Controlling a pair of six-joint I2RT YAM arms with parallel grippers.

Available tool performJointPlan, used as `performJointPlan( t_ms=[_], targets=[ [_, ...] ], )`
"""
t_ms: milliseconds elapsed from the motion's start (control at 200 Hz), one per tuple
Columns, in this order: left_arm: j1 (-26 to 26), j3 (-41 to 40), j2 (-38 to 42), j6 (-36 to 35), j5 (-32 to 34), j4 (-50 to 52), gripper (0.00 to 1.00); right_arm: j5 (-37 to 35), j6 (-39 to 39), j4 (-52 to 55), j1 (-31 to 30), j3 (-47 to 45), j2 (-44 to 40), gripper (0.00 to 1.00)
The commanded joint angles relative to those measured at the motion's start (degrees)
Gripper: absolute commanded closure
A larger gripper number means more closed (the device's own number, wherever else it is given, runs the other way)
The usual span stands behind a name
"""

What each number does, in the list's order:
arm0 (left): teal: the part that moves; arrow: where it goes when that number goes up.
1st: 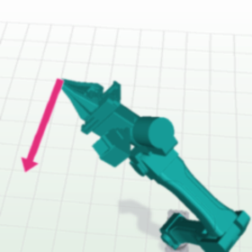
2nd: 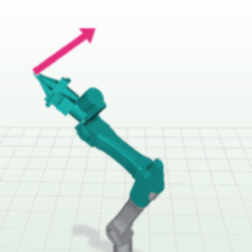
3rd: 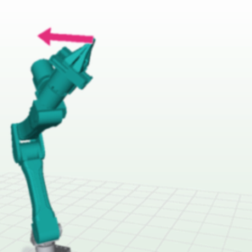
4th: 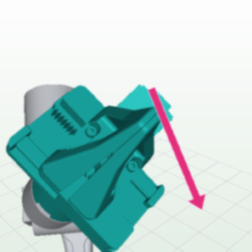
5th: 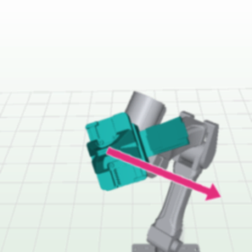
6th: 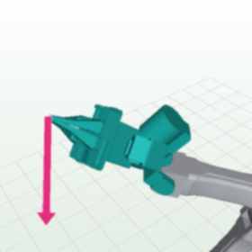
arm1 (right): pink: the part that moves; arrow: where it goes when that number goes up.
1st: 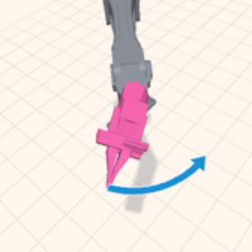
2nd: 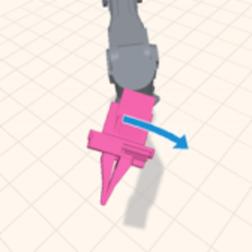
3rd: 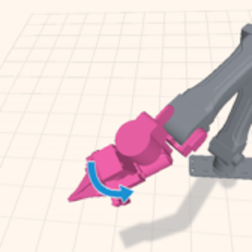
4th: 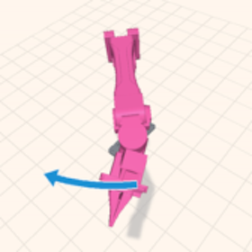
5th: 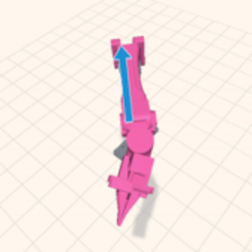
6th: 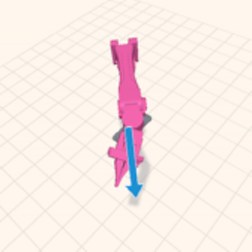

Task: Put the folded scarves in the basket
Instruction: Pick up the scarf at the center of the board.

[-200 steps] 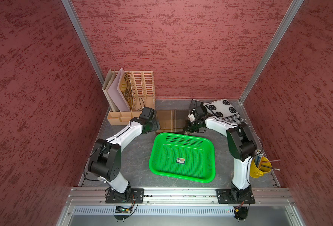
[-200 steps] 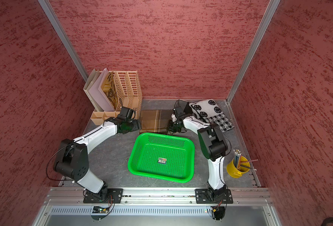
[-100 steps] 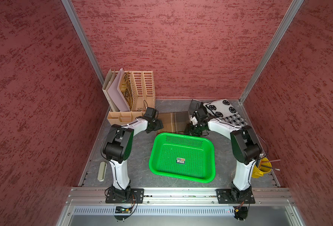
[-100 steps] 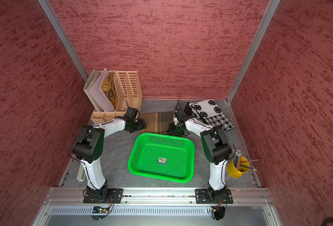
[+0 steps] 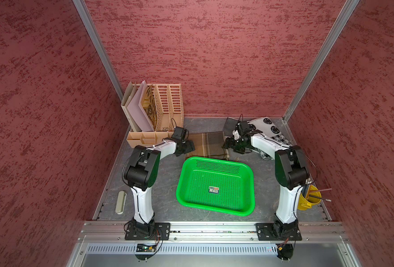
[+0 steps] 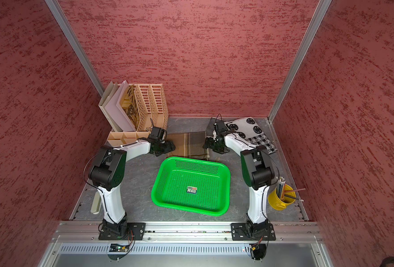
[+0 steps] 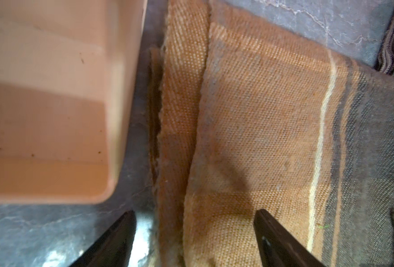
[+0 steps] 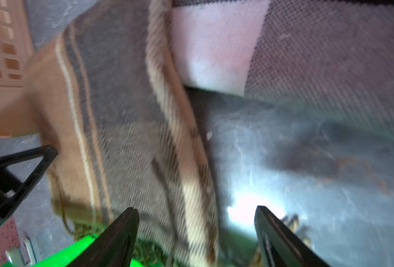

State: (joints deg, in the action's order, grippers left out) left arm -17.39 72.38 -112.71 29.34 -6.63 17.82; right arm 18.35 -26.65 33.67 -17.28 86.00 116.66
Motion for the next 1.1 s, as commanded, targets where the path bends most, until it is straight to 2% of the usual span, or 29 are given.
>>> performJointPlan(
  t_ms=[0, 195, 321, 411, 511, 586, 701, 756, 816, 972, 1092],
  targets=[
    [-0.15, 0.46, -1.76, 0.28, -0.67, -1.30, 0.16, 2.59, 0.34, -0.75, -0.20, 4.56, 4.31, 0.19],
    [0.07, 0.78, -3.82, 0.19, -1.61, -2.38, 0.16, 7.76, -0.26, -1.92, -0.30, 8.88, 10.15, 0.26],
    [0.01, 1.59, -5.43, 0.61, -2.02, -2.33, 0.17, 9.10, -0.41, -2.33, -1.04, 9.51, 11.48, 0.27],
    [-0.04, 1.27, -6.11, 1.15, -3.21, -3.78, 0.23, 10.35, -0.63, -2.95, -1.44, 9.98, 12.40, 0.31],
    [-0.27, 1.04, -6.50, 1.34, -5.25, -5.67, 0.44, 11.55, -0.96, -3.97, -1.86, 10.64, 13.47, 0.41],
    [-0.44, 0.45, -5.84, 1.66, -6.25, -7.10, 0.72, 12.23, -1.18, -4.80, -2.11, 10.86, 13.87, 0.54],
    [-0.63, -0.18, -4.14, 2.16, -6.98, -8.46, 1.00, 12.50, -1.60, -5.33, -2.12, 10.96, 13.62, 0.75],
    [-0.72, -0.13, -3.31, 2.36, -7.32, -8.57, 1.00, 12.25, -1.97, -5.84, -2.23, 10.57, 12.55, 0.86],
    [-0.72, -0.22, -2.04, 2.43, -7.44, -8.77, 1.00, 11.89, -2.17, -6.04, -2.32, 10.27, 11.23, 0.91],
    [-0.81, 0.33, 0.86, 2.73, -6.90, -7.08, 1.00, 10.70, -2.30, -5.47, -2.82, 9.35, 7.78, 1.00],
    [-0.81, -0.49, 3.30, 3.94, -6.86, -6.97, 1.00, 9.51, -2.87, -5.81, -3.17, 7.56, 4.43, 1.00]
  ],
)
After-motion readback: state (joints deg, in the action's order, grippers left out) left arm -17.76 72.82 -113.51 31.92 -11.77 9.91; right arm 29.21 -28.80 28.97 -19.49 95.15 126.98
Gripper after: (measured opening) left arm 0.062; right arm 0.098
